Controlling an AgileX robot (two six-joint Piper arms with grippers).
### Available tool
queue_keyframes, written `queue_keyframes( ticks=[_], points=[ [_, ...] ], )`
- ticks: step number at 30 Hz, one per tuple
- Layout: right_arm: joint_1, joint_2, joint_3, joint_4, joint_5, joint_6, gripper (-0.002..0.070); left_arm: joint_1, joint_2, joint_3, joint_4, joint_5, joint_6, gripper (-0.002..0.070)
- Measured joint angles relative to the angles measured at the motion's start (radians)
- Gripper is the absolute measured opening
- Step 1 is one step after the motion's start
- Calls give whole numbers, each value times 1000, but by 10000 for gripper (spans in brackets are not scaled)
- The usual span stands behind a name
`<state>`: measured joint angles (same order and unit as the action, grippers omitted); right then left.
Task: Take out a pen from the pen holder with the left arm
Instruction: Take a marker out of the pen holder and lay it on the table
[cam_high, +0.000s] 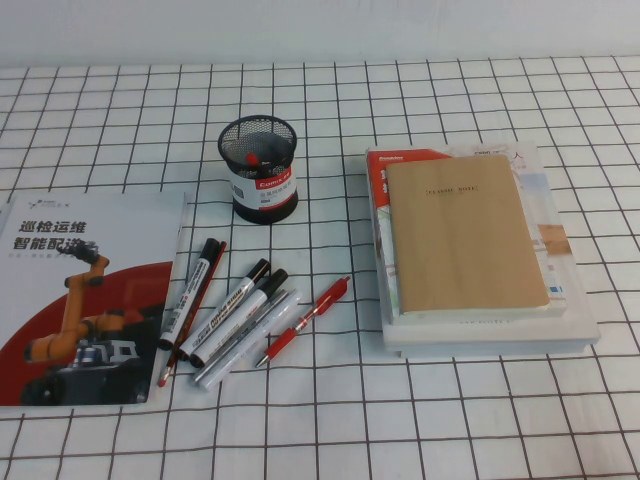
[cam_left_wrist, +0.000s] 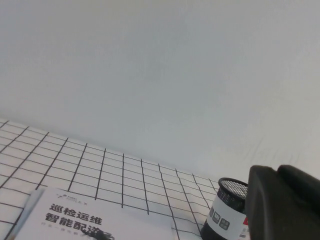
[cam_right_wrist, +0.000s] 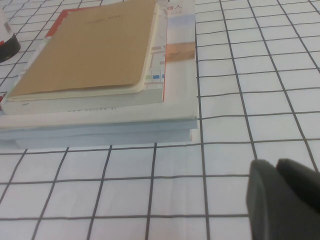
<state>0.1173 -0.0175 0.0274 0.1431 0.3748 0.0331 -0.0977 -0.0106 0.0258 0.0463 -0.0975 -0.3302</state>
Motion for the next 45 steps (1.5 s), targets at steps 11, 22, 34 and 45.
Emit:
queue_keyframes(
  ticks=[11,22,34,45],
  points=[
    [0,0,0,0,0,0,-14,0,116,-123,-2,300,-75,-2],
    [0,0,0,0,0,0,-14,-3,502,-326,-4,349,-16,-2],
    [0,0,0,0,0,0,-14,-270,964,-608,-28,279,185,-2],
    [0,0,0,0,0,0,-14,-328,1267,-652,-20,-122,193,-2]
  ],
)
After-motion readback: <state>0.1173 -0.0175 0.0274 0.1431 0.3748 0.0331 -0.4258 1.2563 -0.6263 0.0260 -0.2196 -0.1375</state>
